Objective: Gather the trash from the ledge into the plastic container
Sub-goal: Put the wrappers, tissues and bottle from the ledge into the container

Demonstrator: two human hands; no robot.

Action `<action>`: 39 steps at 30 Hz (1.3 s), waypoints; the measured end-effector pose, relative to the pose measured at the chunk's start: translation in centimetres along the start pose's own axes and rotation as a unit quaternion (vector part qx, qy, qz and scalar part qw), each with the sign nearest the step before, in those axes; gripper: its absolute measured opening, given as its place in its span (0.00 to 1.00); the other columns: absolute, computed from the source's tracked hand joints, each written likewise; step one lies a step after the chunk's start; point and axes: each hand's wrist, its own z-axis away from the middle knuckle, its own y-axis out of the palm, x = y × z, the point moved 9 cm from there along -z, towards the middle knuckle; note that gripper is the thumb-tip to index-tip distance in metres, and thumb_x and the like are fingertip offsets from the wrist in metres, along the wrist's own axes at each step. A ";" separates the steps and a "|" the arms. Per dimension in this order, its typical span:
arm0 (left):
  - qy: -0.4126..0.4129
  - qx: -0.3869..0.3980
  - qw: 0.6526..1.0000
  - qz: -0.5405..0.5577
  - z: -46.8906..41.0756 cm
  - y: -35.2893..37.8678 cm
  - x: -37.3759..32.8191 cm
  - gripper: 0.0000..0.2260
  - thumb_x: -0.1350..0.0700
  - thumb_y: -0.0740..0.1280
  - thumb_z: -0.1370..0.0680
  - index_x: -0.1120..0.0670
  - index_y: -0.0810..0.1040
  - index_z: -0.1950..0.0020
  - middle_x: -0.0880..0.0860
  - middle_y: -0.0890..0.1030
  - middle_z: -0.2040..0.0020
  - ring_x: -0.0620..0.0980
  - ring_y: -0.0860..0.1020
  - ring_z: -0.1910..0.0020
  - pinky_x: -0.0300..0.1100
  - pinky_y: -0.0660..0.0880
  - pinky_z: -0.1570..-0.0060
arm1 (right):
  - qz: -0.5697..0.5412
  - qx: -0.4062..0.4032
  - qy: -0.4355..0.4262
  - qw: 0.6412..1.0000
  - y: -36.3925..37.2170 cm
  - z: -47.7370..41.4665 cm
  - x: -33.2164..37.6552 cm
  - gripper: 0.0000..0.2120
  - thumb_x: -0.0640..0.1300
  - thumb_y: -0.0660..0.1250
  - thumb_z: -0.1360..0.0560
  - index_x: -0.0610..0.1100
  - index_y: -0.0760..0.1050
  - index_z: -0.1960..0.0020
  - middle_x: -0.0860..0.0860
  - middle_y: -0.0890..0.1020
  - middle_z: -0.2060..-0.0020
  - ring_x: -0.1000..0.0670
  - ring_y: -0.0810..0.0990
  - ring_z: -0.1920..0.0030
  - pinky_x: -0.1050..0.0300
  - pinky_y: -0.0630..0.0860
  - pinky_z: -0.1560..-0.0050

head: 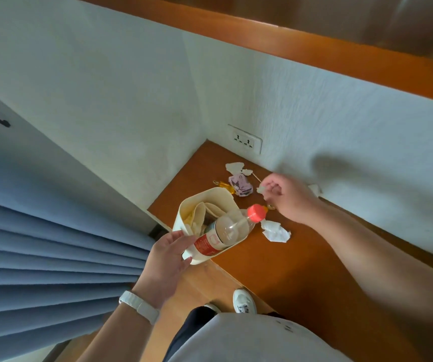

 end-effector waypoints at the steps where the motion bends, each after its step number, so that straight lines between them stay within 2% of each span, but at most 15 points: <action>1: 0.002 0.004 1.000 -0.008 0.0 0.2 -0.2 0.07 0.58 0.67 0.19 0.56 0.79 0.43 0.54 0.85 0.46 0.51 0.82 0.43 0.48 0.79 0.42 | 0.011 0.016 0.033 0.999 1.3 0.2 -2.2 0.12 0.47 0.63 0.20 0.48 0.75 0.37 0.52 0.80 0.46 0.52 0.80 0.51 0.51 0.80 0.49; 4: 0.001 0.013 1.000 -0.023 -0.1 0.7 -0.5 0.06 0.57 0.67 0.19 0.55 0.79 0.43 0.54 0.85 0.46 0.49 0.82 0.43 0.44 0.79 0.45 | 0.076 0.066 0.070 0.992 5.1 1.4 -6.9 0.11 0.47 0.63 0.21 0.48 0.76 0.40 0.51 0.80 0.49 0.52 0.80 0.55 0.52 0.80 0.52; 8: -0.005 0.014 0.999 -0.049 -0.4 1.4 -0.9 0.07 0.56 0.67 0.19 0.53 0.79 0.42 0.54 0.85 0.44 0.51 0.82 0.42 0.44 0.81 0.48 | 0.130 0.074 0.052 0.987 9.1 2.9 -9.9 0.19 0.48 0.69 0.23 0.50 0.72 0.34 0.50 0.77 0.43 0.51 0.78 0.48 0.55 0.79 0.46; 11: 0.002 0.018 0.996 -0.092 -0.6 1.9 -1.2 0.10 0.55 0.66 0.19 0.53 0.78 0.38 0.52 0.84 0.43 0.49 0.81 0.42 0.36 0.81 0.58 | 0.176 0.067 0.043 0.981 11.1 3.1 -10.9 0.24 0.46 0.69 0.24 0.52 0.69 0.29 0.50 0.74 0.40 0.49 0.76 0.41 0.54 0.77 0.42; 14: -0.002 0.011 0.995 -0.097 -0.7 2.2 -1.4 0.12 0.52 0.67 0.20 0.52 0.77 0.37 0.52 0.83 0.41 0.50 0.81 0.40 0.39 0.80 0.54 | 0.191 0.059 0.023 0.979 11.9 2.8 -11.0 0.21 0.44 0.68 0.23 0.49 0.71 0.31 0.50 0.75 0.41 0.50 0.76 0.43 0.54 0.78 0.44; 17: 0.006 -0.004 0.994 -0.112 -0.4 2.5 -2.0 0.10 0.51 0.66 0.19 0.50 0.77 0.38 0.49 0.83 0.45 0.45 0.81 0.47 0.32 0.78 0.63 | 0.200 0.062 0.031 0.977 12.4 2.3 -11.2 0.14 0.47 0.67 0.22 0.48 0.74 0.37 0.51 0.80 0.45 0.51 0.80 0.48 0.55 0.80 0.47; 21: 0.004 -0.003 0.993 -0.118 -0.2 3.1 -2.2 0.07 0.50 0.65 0.18 0.48 0.76 0.41 0.45 0.81 0.48 0.43 0.79 0.53 0.36 0.73 0.57 | 0.167 0.066 0.077 0.981 12.4 2.0 -11.8 0.12 0.47 0.65 0.21 0.47 0.76 0.39 0.51 0.83 0.46 0.50 0.83 0.49 0.54 0.81 0.47; 23: 0.003 -0.001 0.994 -0.112 -0.2 3.2 -2.2 0.07 0.50 0.65 0.18 0.48 0.76 0.41 0.46 0.82 0.48 0.43 0.79 0.52 0.35 0.73 0.59 | 0.126 0.056 0.089 0.986 11.2 1.7 -11.7 0.10 0.46 0.64 0.20 0.47 0.77 0.41 0.51 0.83 0.49 0.51 0.82 0.52 0.56 0.80 0.50; 25: 0.002 -0.002 0.993 -0.115 -0.1 3.1 -2.2 0.08 0.50 0.65 0.18 0.49 0.77 0.40 0.47 0.83 0.46 0.44 0.80 0.50 0.34 0.75 0.60 | 0.088 0.046 0.084 0.991 9.2 1.2 -10.9 0.06 0.44 0.62 0.21 0.48 0.78 0.48 0.53 0.81 0.56 0.53 0.80 0.58 0.56 0.81 0.53; 26: 0.002 -0.002 0.993 -0.118 -0.1 3.1 -2.2 0.09 0.50 0.66 0.19 0.49 0.77 0.40 0.48 0.83 0.45 0.44 0.80 0.49 0.34 0.75 0.60 | 0.063 0.039 0.082 0.994 7.8 0.9 -10.2 0.05 0.44 0.62 0.21 0.50 0.77 0.52 0.54 0.81 0.59 0.53 0.80 0.60 0.55 0.81 0.55; 28: 0.001 0.002 0.993 -0.115 0.0 3.1 -2.0 0.09 0.50 0.66 0.19 0.49 0.77 0.40 0.48 0.83 0.44 0.45 0.80 0.47 0.35 0.76 0.57 | -0.007 0.011 0.082 0.997 4.5 0.5 -8.5 0.04 0.46 0.64 0.21 0.51 0.76 0.54 0.55 0.80 0.61 0.54 0.80 0.63 0.56 0.80 0.59; 31: 0.001 0.013 0.994 -0.107 0.0 3.3 -1.9 0.08 0.51 0.67 0.19 0.50 0.78 0.41 0.50 0.84 0.44 0.48 0.80 0.43 0.38 0.77 0.55 | -0.074 -0.027 0.031 0.996 -0.8 0.4 -4.7 0.03 0.45 0.66 0.20 0.48 0.78 0.50 0.56 0.80 0.61 0.55 0.75 0.69 0.59 0.72 0.67; 33: 0.001 0.019 0.995 -0.102 0.0 3.5 -1.9 0.08 0.52 0.67 0.19 0.50 0.79 0.41 0.50 0.84 0.44 0.49 0.80 0.42 0.40 0.77 0.51 | -0.069 -0.013 -0.028 0.997 -2.9 0.5 -1.4 0.04 0.44 0.66 0.21 0.49 0.80 0.50 0.56 0.80 0.62 0.55 0.71 0.71 0.59 0.67 0.69; 36: -0.001 0.024 0.995 -0.094 0.1 3.5 -1.8 0.08 0.53 0.67 0.19 0.52 0.79 0.41 0.53 0.85 0.44 0.51 0.81 0.41 0.47 0.77 0.42 | -0.020 0.032 -0.105 0.994 -3.4 1.0 3.5 0.06 0.42 0.66 0.22 0.49 0.81 0.51 0.60 0.79 0.58 0.59 0.72 0.71 0.62 0.66 0.68; 39: -0.007 0.032 0.996 -0.082 0.0 3.5 -1.8 0.08 0.55 0.67 0.19 0.54 0.79 0.41 0.54 0.85 0.43 0.53 0.81 0.40 0.51 0.75 0.37 | 0.032 0.073 -0.163 0.983 -2.2 1.4 7.7 0.07 0.41 0.64 0.22 0.49 0.79 0.53 0.55 0.82 0.52 0.64 0.74 0.70 0.64 0.70 0.69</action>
